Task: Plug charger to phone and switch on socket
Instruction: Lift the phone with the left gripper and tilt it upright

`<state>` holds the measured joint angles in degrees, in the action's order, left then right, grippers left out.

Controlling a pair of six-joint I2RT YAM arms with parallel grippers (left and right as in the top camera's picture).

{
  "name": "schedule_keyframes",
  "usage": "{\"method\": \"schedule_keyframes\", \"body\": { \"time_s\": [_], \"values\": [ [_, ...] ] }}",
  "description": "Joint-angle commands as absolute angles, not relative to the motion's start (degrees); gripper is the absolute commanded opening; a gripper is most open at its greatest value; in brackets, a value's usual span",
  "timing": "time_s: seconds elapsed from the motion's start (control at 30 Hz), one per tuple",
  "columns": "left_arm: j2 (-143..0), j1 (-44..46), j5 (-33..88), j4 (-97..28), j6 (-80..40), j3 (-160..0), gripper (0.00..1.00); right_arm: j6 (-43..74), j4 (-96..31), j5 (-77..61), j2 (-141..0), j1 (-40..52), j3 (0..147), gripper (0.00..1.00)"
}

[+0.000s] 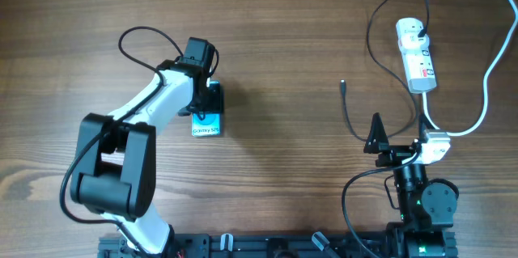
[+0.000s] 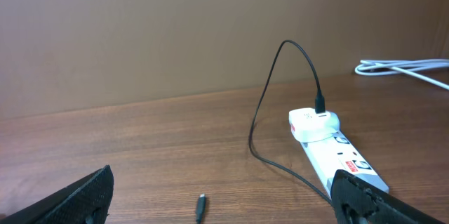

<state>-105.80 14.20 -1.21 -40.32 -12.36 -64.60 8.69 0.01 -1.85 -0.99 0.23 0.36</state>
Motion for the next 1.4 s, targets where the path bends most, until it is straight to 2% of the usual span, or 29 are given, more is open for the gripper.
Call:
{"method": "schedule_keyframes", "body": {
  "time_s": [0.0, 0.33, 0.73, 0.9, 1.1, 1.37],
  "values": [
    [-101.8, 14.3, -0.3, -42.2, -12.7, -67.7, 0.64, 7.7, 0.3, -1.3, -0.3, 0.4, 0.3, 1.00],
    [-99.3, 14.3, 6.2, -51.9, -12.8, -74.3, 0.63, 7.6, 0.3, -1.4, -0.3, 0.4, 0.3, 1.00],
    [-99.2, 14.3, 11.8, -66.9, -18.3, -88.7, 0.63, 7.7, 0.3, -1.3, -0.3, 0.4, 0.3, 1.00],
    [-99.2, 14.3, 18.4, -73.4, -19.0, -93.6, 0.63, 7.6, 0.3, -1.4, -0.3, 0.4, 0.3, 1.00],
    [-99.2, 14.3, 26.2, -74.4, -22.1, -96.1, 0.62, 7.6, 0.3, -1.3, -0.3, 0.4, 0.3, 1.00],
    [-99.3, 15.4, 26.5, -74.2, -27.5, -96.1, 0.60, 7.6, 0.3, -1.3, -0.3, 0.4, 0.3, 1.00]
  ]
}}
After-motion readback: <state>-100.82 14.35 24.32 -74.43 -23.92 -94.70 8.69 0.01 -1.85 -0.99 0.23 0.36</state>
